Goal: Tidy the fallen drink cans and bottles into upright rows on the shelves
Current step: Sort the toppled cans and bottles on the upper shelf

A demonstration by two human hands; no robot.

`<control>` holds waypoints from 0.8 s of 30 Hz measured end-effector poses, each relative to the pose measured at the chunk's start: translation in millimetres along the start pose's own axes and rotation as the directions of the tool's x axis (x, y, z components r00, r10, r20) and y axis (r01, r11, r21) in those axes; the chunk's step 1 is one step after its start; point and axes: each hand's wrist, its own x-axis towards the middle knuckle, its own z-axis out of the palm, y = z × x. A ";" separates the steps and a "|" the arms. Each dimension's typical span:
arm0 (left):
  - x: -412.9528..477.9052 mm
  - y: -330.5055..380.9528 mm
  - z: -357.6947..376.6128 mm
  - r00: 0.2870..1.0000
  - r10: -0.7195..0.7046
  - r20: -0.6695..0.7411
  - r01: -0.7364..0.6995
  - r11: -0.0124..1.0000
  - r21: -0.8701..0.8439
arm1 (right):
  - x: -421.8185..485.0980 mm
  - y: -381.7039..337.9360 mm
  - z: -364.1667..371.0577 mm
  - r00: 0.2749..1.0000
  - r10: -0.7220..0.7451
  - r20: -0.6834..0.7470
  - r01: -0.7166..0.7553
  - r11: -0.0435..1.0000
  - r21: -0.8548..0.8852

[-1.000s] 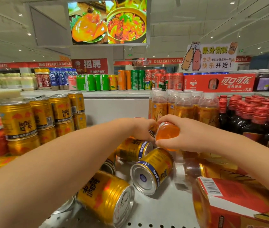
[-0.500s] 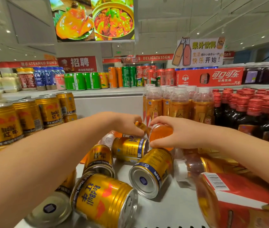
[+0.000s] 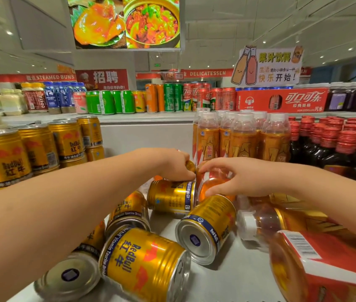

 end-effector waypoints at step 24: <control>-27.5 8.5 -11.2 0.966 -0.172 -0.194 0.099 0.937 -0.336 | -13.2 -25.2 -11.3 0.980 0.008 -0.198 -0.037 0.989 -0.145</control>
